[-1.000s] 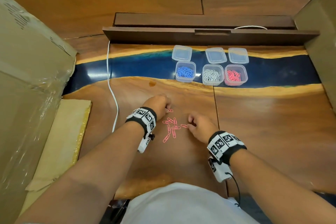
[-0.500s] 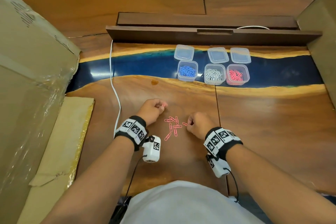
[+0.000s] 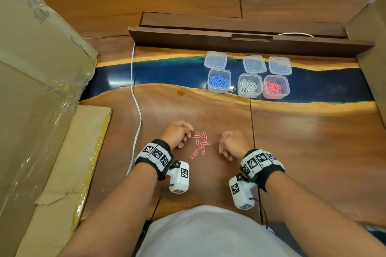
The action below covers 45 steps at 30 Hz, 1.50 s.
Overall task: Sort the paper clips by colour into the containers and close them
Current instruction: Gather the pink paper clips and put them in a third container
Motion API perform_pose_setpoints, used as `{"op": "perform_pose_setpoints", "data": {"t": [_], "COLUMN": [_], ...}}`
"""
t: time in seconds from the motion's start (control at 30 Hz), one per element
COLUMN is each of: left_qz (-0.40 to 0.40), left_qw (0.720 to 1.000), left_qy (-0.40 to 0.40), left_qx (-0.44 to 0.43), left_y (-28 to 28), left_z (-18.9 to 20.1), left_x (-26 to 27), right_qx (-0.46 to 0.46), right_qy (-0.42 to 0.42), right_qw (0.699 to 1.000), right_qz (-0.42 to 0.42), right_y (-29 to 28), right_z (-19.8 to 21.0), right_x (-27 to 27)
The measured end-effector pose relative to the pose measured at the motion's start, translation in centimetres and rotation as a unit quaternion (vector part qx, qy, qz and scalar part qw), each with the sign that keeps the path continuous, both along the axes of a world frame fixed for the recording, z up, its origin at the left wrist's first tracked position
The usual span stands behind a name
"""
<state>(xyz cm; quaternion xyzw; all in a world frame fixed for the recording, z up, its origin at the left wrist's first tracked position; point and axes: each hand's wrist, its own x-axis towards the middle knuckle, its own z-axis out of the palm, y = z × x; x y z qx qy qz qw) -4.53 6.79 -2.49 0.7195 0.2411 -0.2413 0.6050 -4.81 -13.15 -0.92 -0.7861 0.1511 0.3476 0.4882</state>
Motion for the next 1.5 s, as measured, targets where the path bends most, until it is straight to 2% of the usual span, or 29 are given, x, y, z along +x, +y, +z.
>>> {"op": "perform_pose_setpoints", "data": {"t": [0.07, 0.17, 0.3, 0.43, 0.53, 0.63, 0.7, 0.8, 0.9, 0.97, 1.0, 1.03, 1.1, 1.17, 1.23, 1.3, 1.37, 1.43, 1.5], "left_qz": [-0.095, -0.223, -0.258, -0.288, -0.239, -0.149, -0.111, -0.056, 0.002, 0.037, 0.054, 0.058, -0.016, -0.150, -0.221, -0.245, -0.258, -0.281, -0.294], "left_qw": [0.986, 0.934, 0.906, 0.892, 0.922, 0.970, 0.989, 0.998, 0.992, 0.985, 0.983, 0.986, 1.000, 0.972, 0.939, 0.921, 0.912, 0.898, 0.888], "left_qy": [-0.058, -0.104, -0.112, -0.104, -0.106, -0.085, -0.055, 0.001, 0.018, 0.036, 0.046, 0.047, 0.006, -0.053, -0.069, -0.075, -0.074, -0.071, -0.074], "left_qx": [0.125, 0.259, 0.315, 0.333, 0.285, 0.172, 0.081, -0.032, -0.123, -0.167, -0.171, -0.146, 0.006, 0.172, 0.255, 0.294, 0.311, 0.332, 0.345], "left_y": [-0.2, -0.7, -0.8, -1.0, -0.4, 0.3, 0.7, 1.2, 1.3, 1.1, 1.0, 0.8, 0.4, -0.5, -1.4, -1.9, -2.3, -2.7, -2.9], "left_z": [-0.1, -0.4, -0.7, 0.2, 0.2, 0.2, 0.5, 0.3, 0.1, 0.2, 0.4, 0.3, -0.1, -0.6, -1.0, -1.4, -1.5, -1.0, -0.7], "left_x": [0.0, -0.4, -0.6, -0.9, -1.6, -2.7, -3.3, -4.0, -4.6, -4.7, -4.7, -4.6, -4.6, -4.8, -5.1, -5.2, -5.2, -5.3, -5.5], "right_qx": [0.004, 0.003, -0.045, -0.157, -0.207, -0.226, -0.235, -0.247, -0.265, -0.248, -0.222, -0.184, -0.076, 0.031, 0.075, 0.085, 0.068, 0.013, -0.062], "right_qy": [-0.004, -0.009, -0.084, -0.147, -0.144, -0.118, -0.110, -0.103, -0.104, -0.101, -0.094, -0.077, -0.009, 0.028, 0.025, 0.021, 0.002, -0.051, -0.118], "right_qw": [0.999, 1.000, 0.995, 0.972, 0.960, 0.956, 0.948, 0.936, 0.921, 0.927, 0.941, 0.962, 0.996, 0.997, 0.991, 0.990, 0.996, 0.998, 0.983], "right_qz": [-0.034, -0.028, 0.015, 0.094, 0.120, 0.148, 0.184, 0.227, 0.267, 0.264, 0.236, 0.186, 0.044, -0.061, -0.106, -0.107, -0.064, 0.020, 0.127], "right_y": [-0.1, 0.5, 1.9, 3.6, 4.3, 4.8, 5.0, 5.0, 4.8, 4.4, 4.1, 3.6, 2.7, 1.7, 1.0, 0.6, 0.4, 0.6, 1.1], "right_z": [-0.3, -0.5, -0.8, -1.2, -1.2, -1.1, -0.8, -0.5, -0.5, -0.4, -0.2, -0.1, -0.1, -0.1, -0.2, -0.3, -0.5, -0.6, -0.7], "right_x": [-0.4, -0.6, 0.1, 0.5, 0.9, 1.4, 1.6, 1.8, 1.7, 1.6, 1.6, 1.6, 1.4, 0.9, 0.3, -0.4, -0.7, -0.7, -0.5]}}
